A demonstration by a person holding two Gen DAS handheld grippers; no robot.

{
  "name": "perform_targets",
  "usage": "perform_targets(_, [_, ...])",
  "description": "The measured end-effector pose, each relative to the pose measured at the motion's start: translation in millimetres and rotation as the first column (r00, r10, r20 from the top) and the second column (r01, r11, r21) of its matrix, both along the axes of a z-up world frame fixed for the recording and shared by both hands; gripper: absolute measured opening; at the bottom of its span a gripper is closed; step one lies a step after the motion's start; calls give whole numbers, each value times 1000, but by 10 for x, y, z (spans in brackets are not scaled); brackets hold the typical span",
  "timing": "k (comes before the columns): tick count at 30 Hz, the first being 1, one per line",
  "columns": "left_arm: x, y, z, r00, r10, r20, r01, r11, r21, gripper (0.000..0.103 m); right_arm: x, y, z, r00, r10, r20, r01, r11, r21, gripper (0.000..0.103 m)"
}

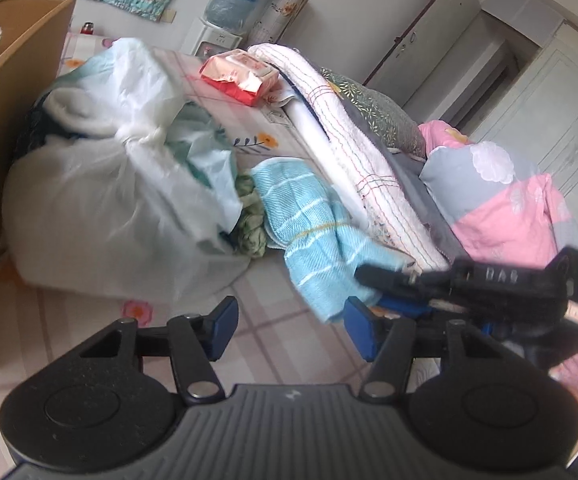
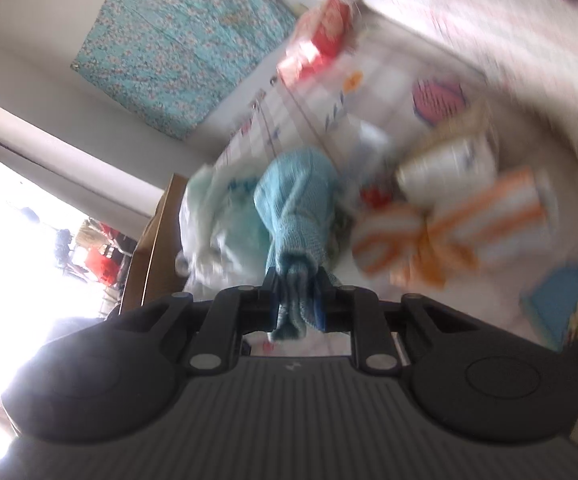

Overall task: Organize soft objects
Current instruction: 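Lift the towel with the right gripper and carry it over the box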

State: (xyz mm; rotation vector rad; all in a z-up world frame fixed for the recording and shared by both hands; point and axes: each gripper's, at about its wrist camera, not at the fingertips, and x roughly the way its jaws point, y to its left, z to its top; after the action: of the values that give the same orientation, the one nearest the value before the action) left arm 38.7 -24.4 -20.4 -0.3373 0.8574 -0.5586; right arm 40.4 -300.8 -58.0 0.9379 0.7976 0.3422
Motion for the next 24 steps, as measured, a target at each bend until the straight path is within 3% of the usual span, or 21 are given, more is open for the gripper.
perform_targets(4, [-23, 64, -31, 1000, 12, -6, -12, 1000, 1, 59, -130, 34, -240, 997, 17, -79, -15, 1000, 23, 21])
perform_targets(6, [-16, 80, -42, 1000, 16, -4, -16, 1000, 3, 59, -170, 40, -303, 993, 20, -114, -19, 1000, 10, 31])
perform_targets(7, [-5, 76, -47, 1000, 17, -3, -17, 1000, 4, 59, -175, 30, -307, 993, 16, -116, -17, 1000, -3, 33])
perform_targets(9, [22, 59, -55, 1000, 11, -1, -11, 1000, 5, 60, -219, 20, -250, 995, 2, -99, -6, 999, -39, 48])
perform_targets(11, [56, 16, -61, 1000, 1, 0, -1, 1000, 7, 61, -240, 4, -140, 998, -24, -59, 18, 995, -95, 53])
perform_targets(15, [125, -128, -53, 999, -45, 15, 45, 999, 17, 61, -240, 3, 44, 998, -60, 18, 63, 979, -193, 54])
perform_targets(20, [193, -344, -75, 994, -92, 53, 88, 993, 73, 61, -34, 46, -2, 998, -55, 9, 55, 979, -197, 53])
perform_targets(23, [258, -418, -173, 993, -110, 37, 106, 990, 92, 56, 42, 73, -113, 998, -62, -23, 57, 982, -183, 40])
perform_targets(24, [268, -419, -208, 992, -119, 29, 117, 990, 81, 50, 62, 72, -154, 998, -58, -33, 52, 985, -163, 33])
